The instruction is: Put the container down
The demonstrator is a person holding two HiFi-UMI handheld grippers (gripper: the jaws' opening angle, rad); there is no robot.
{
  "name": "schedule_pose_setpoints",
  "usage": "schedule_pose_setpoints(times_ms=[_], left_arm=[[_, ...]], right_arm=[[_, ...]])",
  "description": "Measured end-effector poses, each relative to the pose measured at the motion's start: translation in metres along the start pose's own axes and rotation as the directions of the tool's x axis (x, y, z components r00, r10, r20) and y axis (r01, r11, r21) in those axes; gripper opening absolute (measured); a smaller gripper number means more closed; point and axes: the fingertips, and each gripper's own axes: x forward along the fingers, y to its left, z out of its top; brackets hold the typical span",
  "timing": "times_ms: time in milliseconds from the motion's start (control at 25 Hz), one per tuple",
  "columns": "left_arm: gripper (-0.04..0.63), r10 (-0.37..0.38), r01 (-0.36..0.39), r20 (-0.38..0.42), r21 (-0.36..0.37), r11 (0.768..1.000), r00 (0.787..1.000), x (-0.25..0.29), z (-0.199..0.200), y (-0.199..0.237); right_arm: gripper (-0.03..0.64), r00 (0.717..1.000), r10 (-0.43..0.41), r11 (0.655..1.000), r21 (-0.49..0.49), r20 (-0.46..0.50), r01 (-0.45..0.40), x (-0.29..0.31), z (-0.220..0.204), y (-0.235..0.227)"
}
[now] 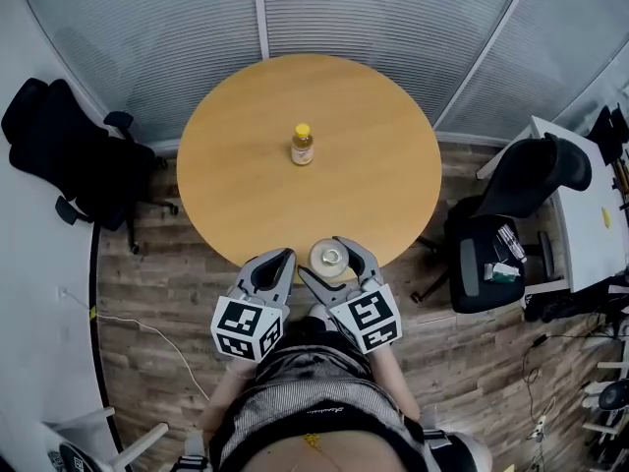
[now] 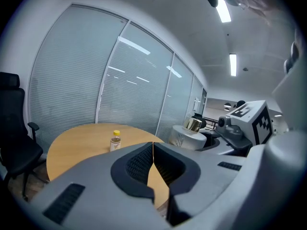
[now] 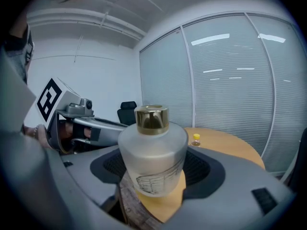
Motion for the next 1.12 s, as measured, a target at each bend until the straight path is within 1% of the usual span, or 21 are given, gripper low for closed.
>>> schedule_pose_setpoints(times_ms=[160, 400, 600, 760, 1120], left_arm=[[0.020, 0.022, -0.022, 0.011, -0.010, 1.000, 1.000, 0.009, 0.003, -0.004], [0.020, 0.029, -0.028, 0.024, -0.020, 0.999, 0.999, 0.014, 0.005, -0.009], [0.020, 0.036, -0.036, 0.011, -0.020, 0.999, 0.999, 0.019, 0.003, -0.008], [0.020, 0.019, -0.019, 0.004, -0.018, 1.000, 1.000, 0.024, 0.004, -0.004], [0.020, -0.044, 0.044, -0.002, -0.003, 0.999, 0.999, 0.048, 0.017, 0.016]], right_arm=[[0.350, 0.999, 0.032, 0.999, -0.004, 0.000, -0.032, -0.001, 0.002, -0.006], [0.350, 0.999, 0.032, 0.999, -0.013, -0.007, -0.032, -0.005, -0.004, -0.017], [0.350, 1.000, 0.029, 1.000, 0.003, -0.010, -0.029, -0.005, -0.005, -0.021], [0.350, 1.000, 0.004, 1.000, 0.000, -0.015, -0.004, 0.000, -0.008, -0.028], [0.350, 0.999, -0.048, 0.999, 0.018, -0.010, 0.048, 0.021, 0.004, -0.042]])
